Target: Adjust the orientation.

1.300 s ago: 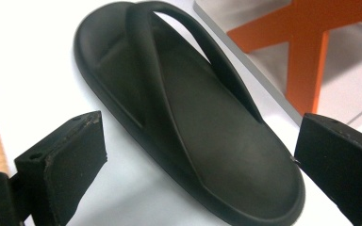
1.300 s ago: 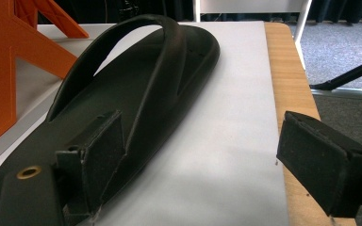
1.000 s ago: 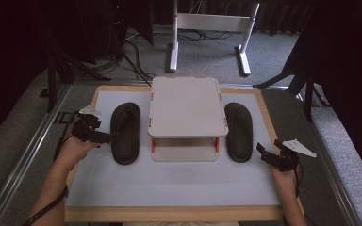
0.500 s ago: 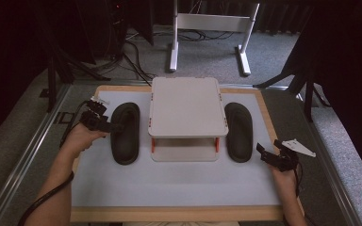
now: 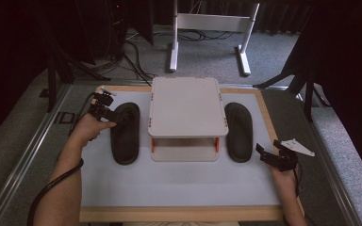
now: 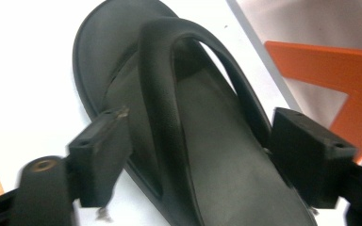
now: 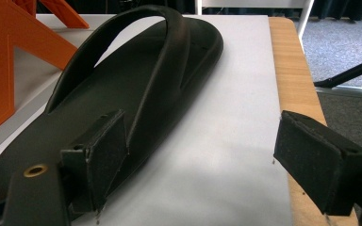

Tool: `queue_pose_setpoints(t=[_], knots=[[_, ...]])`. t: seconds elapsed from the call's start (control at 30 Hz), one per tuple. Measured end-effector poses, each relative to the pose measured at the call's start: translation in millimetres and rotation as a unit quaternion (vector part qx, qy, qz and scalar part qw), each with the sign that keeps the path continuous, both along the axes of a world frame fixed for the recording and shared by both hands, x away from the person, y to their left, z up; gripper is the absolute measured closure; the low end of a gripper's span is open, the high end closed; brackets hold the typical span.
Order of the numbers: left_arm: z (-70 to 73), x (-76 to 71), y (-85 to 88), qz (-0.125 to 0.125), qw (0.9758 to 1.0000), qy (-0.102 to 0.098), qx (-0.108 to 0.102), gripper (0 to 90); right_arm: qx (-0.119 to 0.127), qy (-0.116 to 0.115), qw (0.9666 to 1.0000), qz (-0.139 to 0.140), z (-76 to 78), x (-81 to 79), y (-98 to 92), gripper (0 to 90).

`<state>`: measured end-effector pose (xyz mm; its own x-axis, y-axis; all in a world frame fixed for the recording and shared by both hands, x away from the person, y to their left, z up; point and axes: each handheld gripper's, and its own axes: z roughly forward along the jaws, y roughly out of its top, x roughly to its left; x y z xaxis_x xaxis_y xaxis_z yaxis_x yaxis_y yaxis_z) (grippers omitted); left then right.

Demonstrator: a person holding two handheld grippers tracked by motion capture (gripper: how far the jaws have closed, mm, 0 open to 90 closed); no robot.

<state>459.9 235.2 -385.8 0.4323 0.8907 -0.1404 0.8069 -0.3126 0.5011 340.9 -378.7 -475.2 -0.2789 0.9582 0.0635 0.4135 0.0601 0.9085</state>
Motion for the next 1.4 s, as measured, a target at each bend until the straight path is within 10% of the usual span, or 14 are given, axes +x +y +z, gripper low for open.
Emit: queue_pose_setpoints(t=[0.37,0.77,1.4], knots=[[-22.0,12.2,-7.9,0.039,0.9987,0.029,0.013,35.3,-0.003,0.002,1.0000,0.000,-0.3,0.3,0.5,16.9],[-39.2,15.6,-7.6,0.074,0.9958,0.047,0.027,68.1,-0.007,0.004,1.0000,0.000,-0.6,0.7,1.6,16.9],[-35.7,17.7,-5.6,0.102,0.9927,0.062,-0.019,71.7,0.000,0.000,1.0000,-0.002,-0.3,0.3,0.2,18.8]])
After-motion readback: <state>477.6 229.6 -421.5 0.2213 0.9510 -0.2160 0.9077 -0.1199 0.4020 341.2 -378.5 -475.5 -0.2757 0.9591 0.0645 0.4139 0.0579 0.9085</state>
